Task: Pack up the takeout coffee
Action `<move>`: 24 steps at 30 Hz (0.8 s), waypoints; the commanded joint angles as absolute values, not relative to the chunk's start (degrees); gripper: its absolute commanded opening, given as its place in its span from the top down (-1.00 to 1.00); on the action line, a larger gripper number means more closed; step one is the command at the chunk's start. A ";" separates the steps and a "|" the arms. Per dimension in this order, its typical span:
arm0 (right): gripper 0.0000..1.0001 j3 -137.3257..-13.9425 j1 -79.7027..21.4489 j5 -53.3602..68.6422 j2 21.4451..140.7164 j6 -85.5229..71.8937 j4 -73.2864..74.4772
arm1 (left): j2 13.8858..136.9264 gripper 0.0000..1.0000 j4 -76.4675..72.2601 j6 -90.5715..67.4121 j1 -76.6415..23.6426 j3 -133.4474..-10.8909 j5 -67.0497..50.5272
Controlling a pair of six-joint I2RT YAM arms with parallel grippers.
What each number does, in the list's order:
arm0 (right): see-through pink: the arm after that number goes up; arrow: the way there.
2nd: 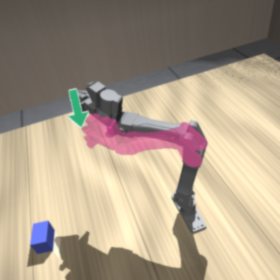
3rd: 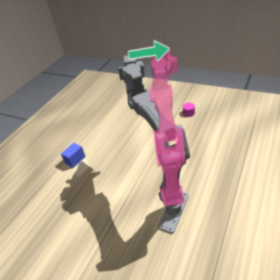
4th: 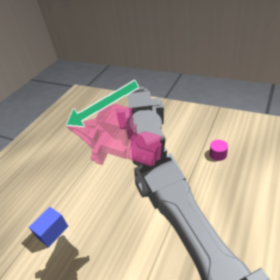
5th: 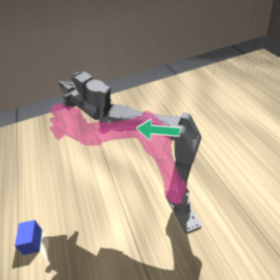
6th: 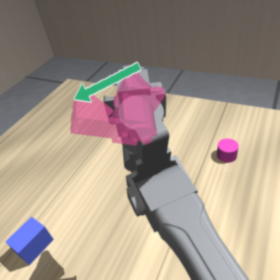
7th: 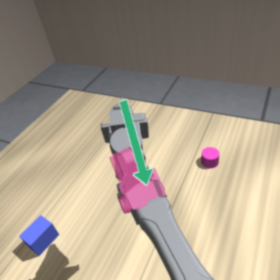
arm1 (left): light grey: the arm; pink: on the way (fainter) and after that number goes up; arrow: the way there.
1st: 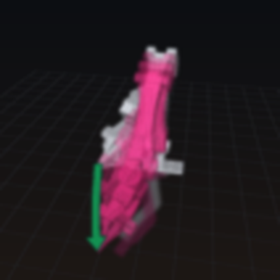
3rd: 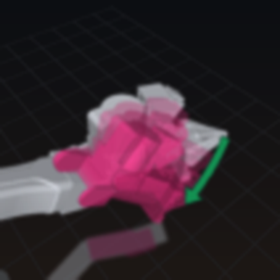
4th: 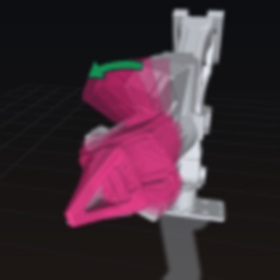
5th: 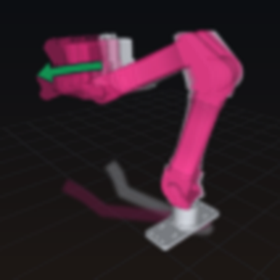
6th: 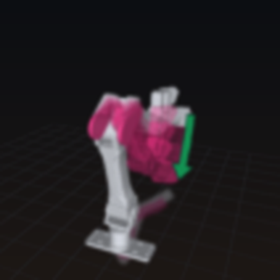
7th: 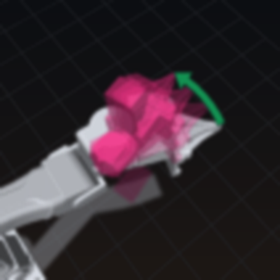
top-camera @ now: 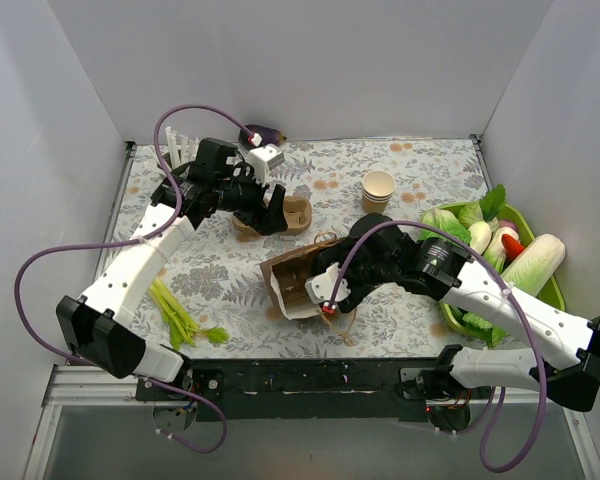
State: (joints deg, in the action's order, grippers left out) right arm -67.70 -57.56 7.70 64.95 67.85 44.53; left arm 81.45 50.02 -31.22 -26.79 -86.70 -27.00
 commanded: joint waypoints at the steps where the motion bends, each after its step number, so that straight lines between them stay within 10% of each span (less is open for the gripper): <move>1: 0.97 -67.15 -57.74 5.63 65.04 68.29 42.98 | 79.98 -0.44 45.53 -33.13 -26.46 -84.99 -29.18; 24: 0.97 -66.19 -49.66 13.09 68.91 64.14 43.42 | 82.53 -0.38 42.28 -31.82 -22.85 -81.66 -40.25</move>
State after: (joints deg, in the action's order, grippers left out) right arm -66.19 -50.00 11.42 69.19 62.70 44.97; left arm 83.59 43.33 -32.82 -22.98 -82.94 -36.80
